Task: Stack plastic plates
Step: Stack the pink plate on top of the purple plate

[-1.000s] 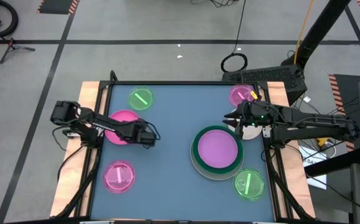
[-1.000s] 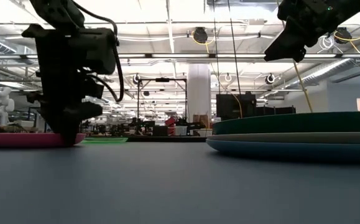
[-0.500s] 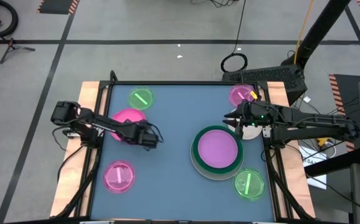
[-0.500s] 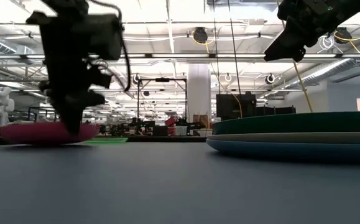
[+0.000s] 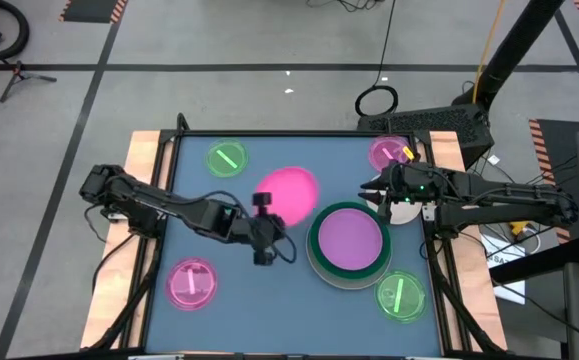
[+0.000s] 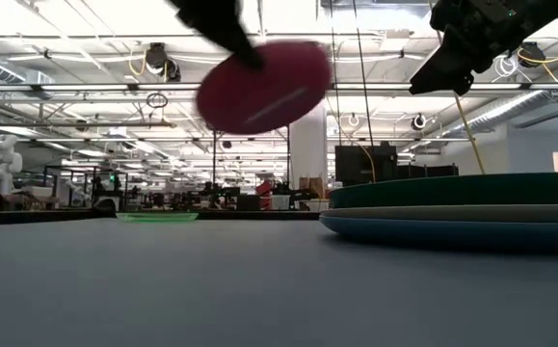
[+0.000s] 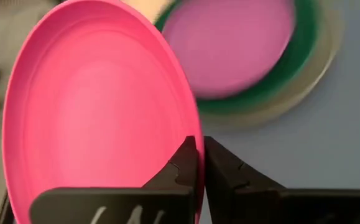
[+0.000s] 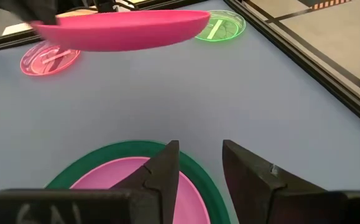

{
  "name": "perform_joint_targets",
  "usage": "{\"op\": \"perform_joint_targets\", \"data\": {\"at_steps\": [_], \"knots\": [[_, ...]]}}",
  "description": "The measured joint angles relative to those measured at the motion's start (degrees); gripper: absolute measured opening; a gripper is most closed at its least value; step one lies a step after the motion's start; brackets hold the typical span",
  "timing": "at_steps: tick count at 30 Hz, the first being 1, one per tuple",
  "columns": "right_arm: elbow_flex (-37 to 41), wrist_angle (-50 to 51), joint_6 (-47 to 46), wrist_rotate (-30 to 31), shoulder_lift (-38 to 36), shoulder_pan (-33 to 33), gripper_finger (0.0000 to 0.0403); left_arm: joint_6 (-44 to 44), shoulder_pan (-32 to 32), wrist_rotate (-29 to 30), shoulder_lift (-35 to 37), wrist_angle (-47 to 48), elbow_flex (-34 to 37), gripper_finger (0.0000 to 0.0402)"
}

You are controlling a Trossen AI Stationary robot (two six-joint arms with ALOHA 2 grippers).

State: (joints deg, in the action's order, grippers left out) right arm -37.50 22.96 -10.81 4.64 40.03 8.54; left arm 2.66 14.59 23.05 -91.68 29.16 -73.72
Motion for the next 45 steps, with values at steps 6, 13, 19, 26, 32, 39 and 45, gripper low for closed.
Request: {"op": "perform_joint_targets", "data": {"at_steps": [6, 13, 19, 26, 32, 39, 45], "knots": [[0.00, -0.01, 0.44, 0.02, 0.00, 0.00, 0.0117, 13.33, -0.35, -6.51, -4.05, -13.55, -0.15, 0.0013], [-0.02, -0.66, 2.44, 0.04, -0.19, 0.00, 0.0117, 16.52, -0.37, -8.15, -9.43, -19.03, -0.06, 0.0013], [-0.02, -2.63, 2.98, 2.05, -3.02, -0.02, 0.0117, 16.08, -0.37, -13.55, -11.97, -22.36, -0.08, 0.0013], [-0.07, -3.94, 2.70, 2.78, -6.05, -0.02, 0.0116, 16.06, -1.62, -20.26, -13.61, -26.97, -0.08, 0.0013], [-0.06, -2.99, 2.93, 2.75, -5.81, -0.04, 0.0116, 14.74, -2.18, -21.58, -13.79, -28.30, -0.10, 0.0034], [-0.04, -2.95, 2.94, 2.68, -5.86, -0.04, 0.0116, 15.03, -2.44, -21.62, -13.82, -28.72, -0.10, 0.0043], [-0.04, -2.95, 2.94, 2.64, -5.86, -0.04, 0.0116, 14.86, -2.75, -21.64, -13.82, -29.02, -0.10, 0.0045]]}}
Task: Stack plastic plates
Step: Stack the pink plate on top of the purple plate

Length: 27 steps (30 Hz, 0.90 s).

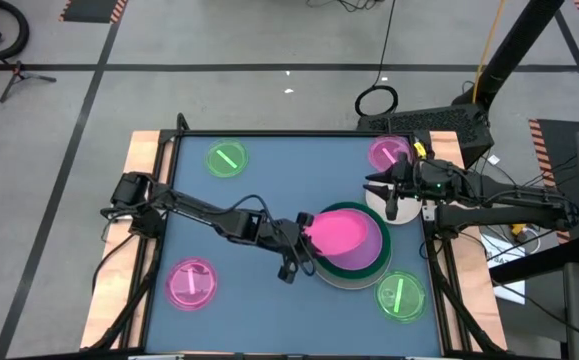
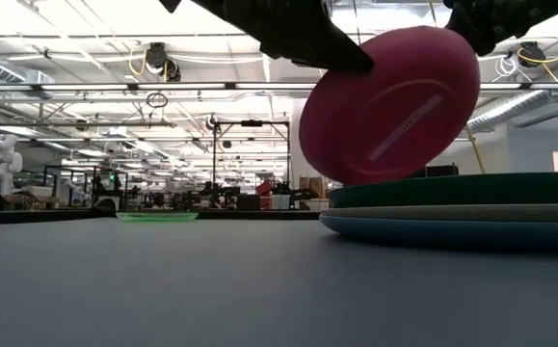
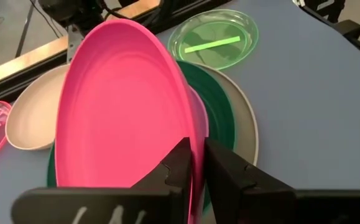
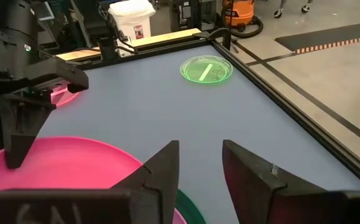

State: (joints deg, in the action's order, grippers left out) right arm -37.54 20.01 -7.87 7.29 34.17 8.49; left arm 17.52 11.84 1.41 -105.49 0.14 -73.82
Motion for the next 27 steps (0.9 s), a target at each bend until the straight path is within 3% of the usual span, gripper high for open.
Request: {"op": "perform_joint_targets", "data": {"at_steps": [27], "knots": [[0.02, 1.42, -0.36, 0.04, 0.00, 0.01, 0.0116, -1.36, -0.90, -3.96, 0.00, 1.20, 0.00, 0.0047]]}}
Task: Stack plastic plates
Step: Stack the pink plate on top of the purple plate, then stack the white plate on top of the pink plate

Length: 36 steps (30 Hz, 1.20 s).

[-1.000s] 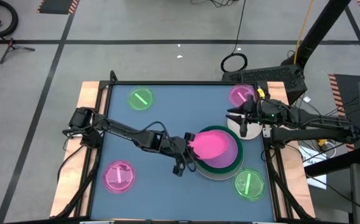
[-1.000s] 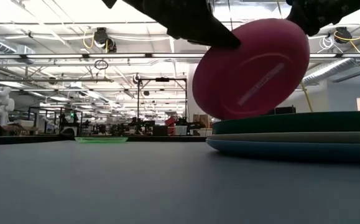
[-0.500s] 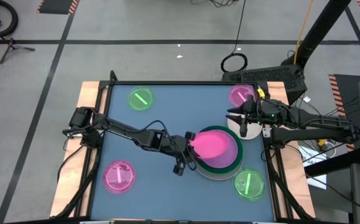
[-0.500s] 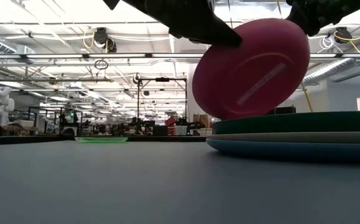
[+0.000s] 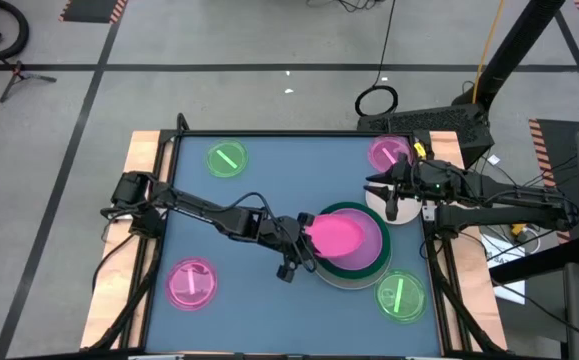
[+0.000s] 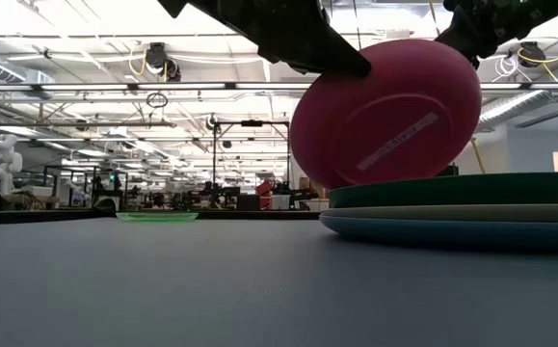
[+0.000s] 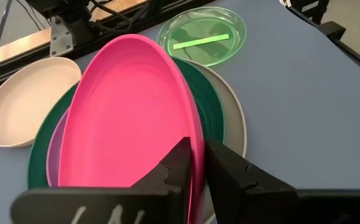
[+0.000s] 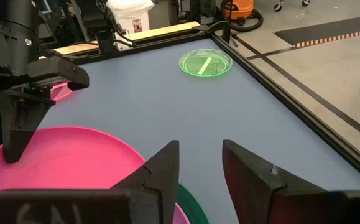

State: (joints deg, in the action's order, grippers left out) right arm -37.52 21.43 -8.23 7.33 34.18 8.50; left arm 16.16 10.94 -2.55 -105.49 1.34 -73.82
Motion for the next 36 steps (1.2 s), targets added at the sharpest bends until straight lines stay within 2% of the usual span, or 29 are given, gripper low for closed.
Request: {"op": "perform_joint_targets", "data": {"at_steps": [21, 30, 36], "knots": [[0.02, 0.20, -0.05, 0.09, 0.00, 0.01, 0.0116, 0.61, 0.00, 1.30, 0.00, -0.72, 0.00, 0.0050], [0.02, 0.13, -0.07, 0.11, 0.02, 0.01, 0.0116, 0.63, 0.00, 1.11, 0.00, -0.26, 0.00, 0.0132], [0.02, 0.13, -0.06, 0.13, 0.02, 0.01, 0.0116, 0.63, -0.07, 1.71, 0.00, -0.52, 0.00, 0.0156]]}}
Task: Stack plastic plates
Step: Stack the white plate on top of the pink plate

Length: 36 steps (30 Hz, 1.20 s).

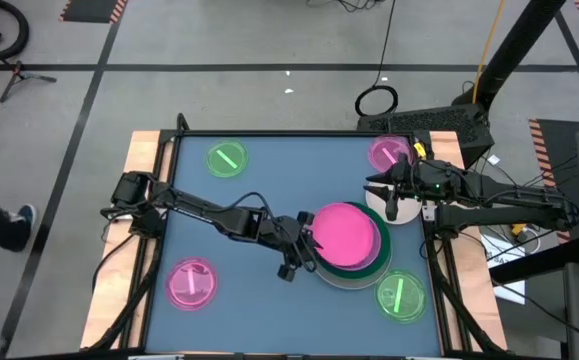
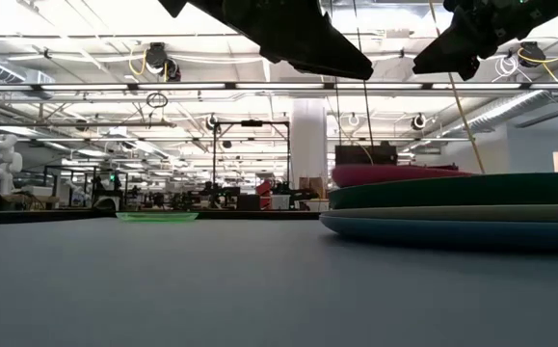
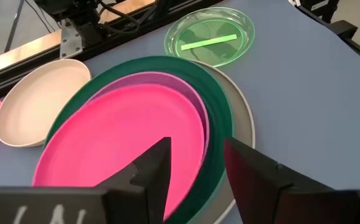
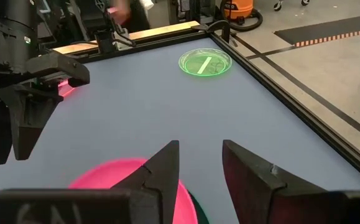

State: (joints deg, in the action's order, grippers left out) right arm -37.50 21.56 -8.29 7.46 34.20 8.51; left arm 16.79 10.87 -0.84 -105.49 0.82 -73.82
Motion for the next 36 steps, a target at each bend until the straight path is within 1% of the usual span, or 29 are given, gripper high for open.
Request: {"op": "perform_joint_targets", "data": {"at_steps": [7, 11, 14, 16, 17, 20, 22, 24, 28, 36], "knots": [[0.00, 0.14, 0.01, 0.00, 0.00, 0.00, 0.0116, -0.46, -0.10, 0.80, 0.00, -0.15, 0.00, 0.0157], [0.00, 1.20, -0.05, 0.02, 0.00, 0.00, 0.0116, -3.27, -0.70, 0.88, 0.00, -0.08, 0.00, 0.0157], [0.00, 2.09, -2.32, 0.51, 0.02, 0.00, 0.0116, -6.60, -1.23, 0.91, 0.00, 0.59, 0.00, 0.0157], [0.00, 3.07, -5.22, 3.56, 0.07, 0.00, 0.0116, -8.41, -1.41, 0.89, 0.00, 0.79, 0.00, 0.0157], [0.00, 3.97, -6.96, 6.01, 0.25, 0.00, 0.0116, -8.87, -1.48, 0.89, 0.00, 0.75, 0.00, 0.0157], [0.00, 7.23, -12.25, 15.34, 1.22, 0.00, 0.0116, -9.26, -1.49, 0.92, 0.00, 0.74, 0.00, 0.0157], [0.00, 9.41, -15.90, 20.53, 2.44, 0.14, 0.0116, -9.22, -1.49, 0.89, 0.00, 0.72, 0.00, 0.0157], [0.00, 10.11, -18.52, 22.43, 3.92, 0.87, 0.0116, -9.20, -1.49, 0.91, 0.00, 0.69, 0.00, 0.0157], [0.00, 9.26, -20.78, 22.04, 7.80, 2.87, 0.0116, -8.38, -1.49, 0.92, 0.00, 0.56, 0.00, 0.0157], [0.00, 8.96, -26.80, 13.79, 16.98, 9.83, 0.0116, -8.06, -1.49, 0.94, 0.00, -0.63, 0.00, 0.0157]]}}
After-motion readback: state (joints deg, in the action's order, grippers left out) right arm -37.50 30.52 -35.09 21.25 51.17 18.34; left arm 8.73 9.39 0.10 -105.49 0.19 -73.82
